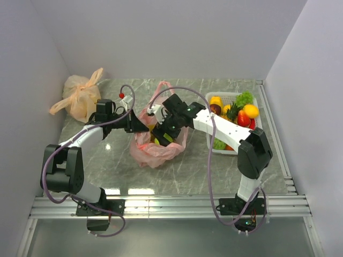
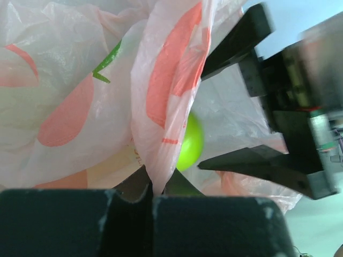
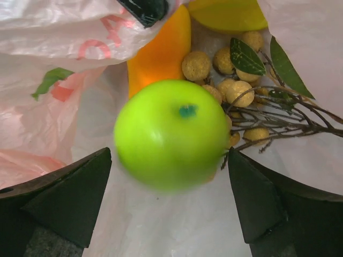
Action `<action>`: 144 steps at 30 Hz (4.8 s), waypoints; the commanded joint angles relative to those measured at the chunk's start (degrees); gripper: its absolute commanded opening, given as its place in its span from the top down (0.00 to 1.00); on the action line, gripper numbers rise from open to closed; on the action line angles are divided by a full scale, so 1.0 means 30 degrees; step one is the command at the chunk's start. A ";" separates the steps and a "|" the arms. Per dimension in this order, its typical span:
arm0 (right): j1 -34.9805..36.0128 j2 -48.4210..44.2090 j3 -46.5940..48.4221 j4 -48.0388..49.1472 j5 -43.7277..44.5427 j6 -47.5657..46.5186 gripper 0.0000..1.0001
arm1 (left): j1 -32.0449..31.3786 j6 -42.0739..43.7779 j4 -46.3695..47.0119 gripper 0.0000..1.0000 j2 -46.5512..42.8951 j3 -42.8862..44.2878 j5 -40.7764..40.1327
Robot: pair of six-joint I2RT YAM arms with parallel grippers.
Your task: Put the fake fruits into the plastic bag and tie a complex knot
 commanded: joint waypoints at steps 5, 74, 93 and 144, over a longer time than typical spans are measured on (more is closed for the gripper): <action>-0.1438 -0.5433 0.1231 0.0717 -0.0520 0.0642 0.02 | 0.0007 0.0649 0.0372 1.00 -0.0490 0.0032 0.0331; -0.0012 -0.0641 0.2609 0.1596 0.1848 0.1139 0.42 | 0.0007 0.0328 0.0107 1.00 0.0066 0.0441 0.0770; -0.3807 -0.4621 0.4950 -0.0103 -0.1364 0.2543 0.00 | 0.0007 0.0972 -0.0625 1.00 0.0008 0.0616 0.0390; -0.9938 0.2202 0.3044 -0.1740 0.7036 -0.8823 0.50 | 0.0095 0.1412 -0.1153 1.00 0.0593 0.0880 0.0477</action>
